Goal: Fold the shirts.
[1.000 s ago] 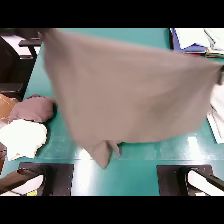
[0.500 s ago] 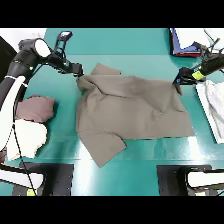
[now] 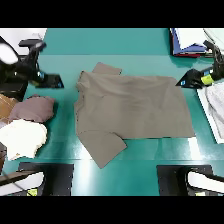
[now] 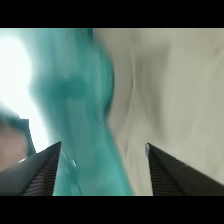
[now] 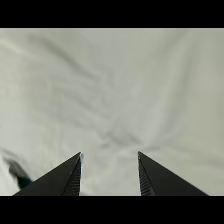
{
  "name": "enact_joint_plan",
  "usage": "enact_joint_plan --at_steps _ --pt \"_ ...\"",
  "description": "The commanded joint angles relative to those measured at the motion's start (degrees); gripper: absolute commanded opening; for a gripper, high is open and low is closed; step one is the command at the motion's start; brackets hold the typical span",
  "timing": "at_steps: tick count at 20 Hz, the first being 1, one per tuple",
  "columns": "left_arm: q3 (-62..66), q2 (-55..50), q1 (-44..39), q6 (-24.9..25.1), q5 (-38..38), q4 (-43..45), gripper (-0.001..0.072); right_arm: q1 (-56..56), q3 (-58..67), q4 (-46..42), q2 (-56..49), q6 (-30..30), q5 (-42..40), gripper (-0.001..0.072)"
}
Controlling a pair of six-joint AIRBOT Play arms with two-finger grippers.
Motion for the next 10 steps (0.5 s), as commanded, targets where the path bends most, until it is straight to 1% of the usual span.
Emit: enact_joint_plan --at_steps 1,3,5,8,10 --pt "-19.87 10.64 1.49 0.0 1.11 -5.44 0.0623 -0.59 -10.58 0.81 8.74 -0.81 -3.41 0.0398" --pt "-29.86 14.29 1.42 0.09 3.04 -9.84 0.0623 -0.59 -14.19 0.83 12.15 -0.79 -5.4 0.0397" --pt "-36.89 15.47 1.31 0.11 4.94 -13.4 0.0622 -0.59 -15.85 0.76 14.23 -0.79 -5.73 0.0396" --pt "-43.39 15.5 1.31 2.01 9.53 -19.63 0.0621 -0.59 -16.06 0.79 15.47 -0.79 -5.84 0.0379" --pt "-45.46 15.5 0.39 2.08 12.2 -21.16 0.0621 -0.59 -16.06 0.79 15.47 -0.79 -5.77 0.0379"
